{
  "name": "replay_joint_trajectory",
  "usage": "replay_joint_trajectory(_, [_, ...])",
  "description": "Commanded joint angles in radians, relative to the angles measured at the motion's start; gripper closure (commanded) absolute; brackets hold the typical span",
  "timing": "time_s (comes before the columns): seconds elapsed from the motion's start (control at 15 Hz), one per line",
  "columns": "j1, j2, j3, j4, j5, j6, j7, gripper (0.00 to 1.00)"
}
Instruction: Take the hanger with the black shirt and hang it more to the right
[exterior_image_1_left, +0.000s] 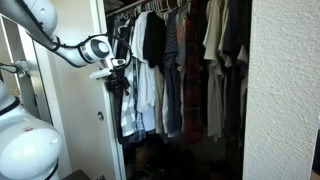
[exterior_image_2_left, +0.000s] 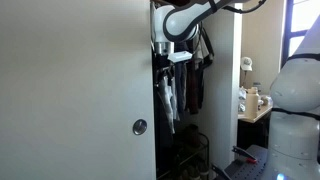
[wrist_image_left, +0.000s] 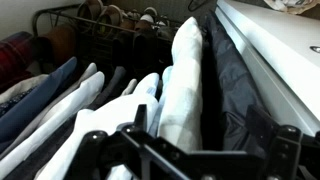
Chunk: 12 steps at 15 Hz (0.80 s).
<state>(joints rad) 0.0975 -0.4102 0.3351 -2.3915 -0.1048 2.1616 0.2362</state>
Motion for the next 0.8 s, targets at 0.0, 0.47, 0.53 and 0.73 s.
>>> replay_joint_trajectory(0.0, [0.025, 0.004, -0.023, 0.003, -0.012, -0.004, 0.009, 0.00])
replay_joint_trajectory(0.47, [0.025, 0.004, -0.023, 0.003, -0.012, -0.004, 0.009, 0.00])
replay_joint_trajectory(0.53, [0.025, 0.004, -0.023, 0.003, -0.012, -0.004, 0.009, 0.00])
replay_joint_trajectory(0.73, [0.028, -0.015, -0.026, 0.011, -0.022, -0.009, 0.008, 0.00])
